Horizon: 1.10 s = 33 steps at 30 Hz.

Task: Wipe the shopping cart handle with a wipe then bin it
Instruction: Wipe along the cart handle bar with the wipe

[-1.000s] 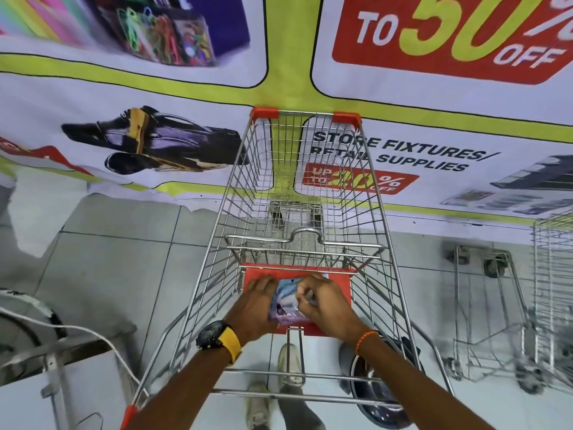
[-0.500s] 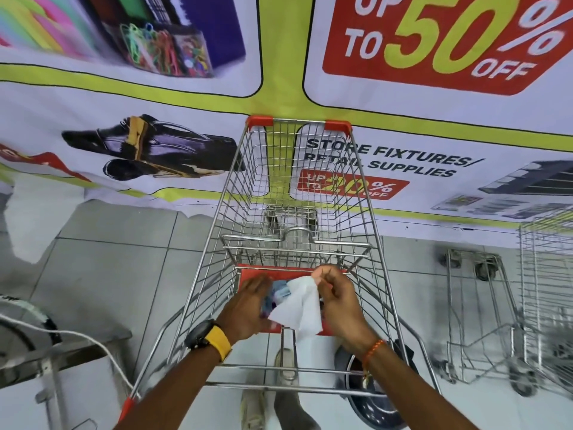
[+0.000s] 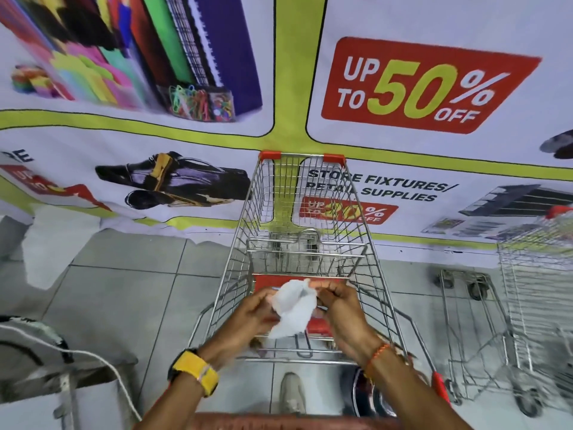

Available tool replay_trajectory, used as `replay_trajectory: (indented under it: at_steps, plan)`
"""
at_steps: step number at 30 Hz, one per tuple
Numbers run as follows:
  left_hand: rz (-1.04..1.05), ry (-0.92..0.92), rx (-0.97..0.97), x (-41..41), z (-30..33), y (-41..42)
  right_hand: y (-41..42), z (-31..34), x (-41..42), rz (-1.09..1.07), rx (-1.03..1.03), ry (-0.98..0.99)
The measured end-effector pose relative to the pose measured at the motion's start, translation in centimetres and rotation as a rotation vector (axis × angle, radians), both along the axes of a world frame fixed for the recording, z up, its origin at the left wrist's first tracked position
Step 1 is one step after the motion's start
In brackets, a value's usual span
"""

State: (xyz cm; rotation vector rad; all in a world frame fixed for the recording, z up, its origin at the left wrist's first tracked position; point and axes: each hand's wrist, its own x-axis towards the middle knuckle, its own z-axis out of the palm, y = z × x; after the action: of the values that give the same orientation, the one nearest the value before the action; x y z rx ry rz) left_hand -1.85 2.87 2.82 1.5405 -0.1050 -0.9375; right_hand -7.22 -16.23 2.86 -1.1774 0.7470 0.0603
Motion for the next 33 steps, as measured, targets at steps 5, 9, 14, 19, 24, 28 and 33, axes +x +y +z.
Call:
replay_trajectory:
  at_steps: [5,9,14,19,24,28,33]
  plan:
    - [0.053,-0.195,0.031,-1.8,2.8,2.2,3.0,3.6,-2.1,0.058,-0.113,-0.029]
    - [0.064,-0.277,0.063,-2.2,4.8,4.4,4.5,5.4,-3.8,0.1,-0.359,-0.004]
    - [0.032,-0.377,0.082,-3.0,8.4,6.9,6.0,6.9,-5.9,0.234,-0.75,-0.08]
    - [-0.065,-0.53,0.119,-3.9,11.5,10.1,6.4,8.2,-9.9,0.573,-0.946,-0.166]
    - [-0.744,-0.069,0.141,-5.2,12.1,14.6,5.2,12.3,-14.5,1.122,-0.268,-0.061]
    - [-0.62,-0.193,0.27,-5.9,8.4,14.6,5.2,9.2,-14.1,0.956,-0.759,-0.046]
    - [-0.571,-0.704,0.527,-5.4,2.8,12.8,5.6,3.8,-12.9,0.754,-1.198,0.091]
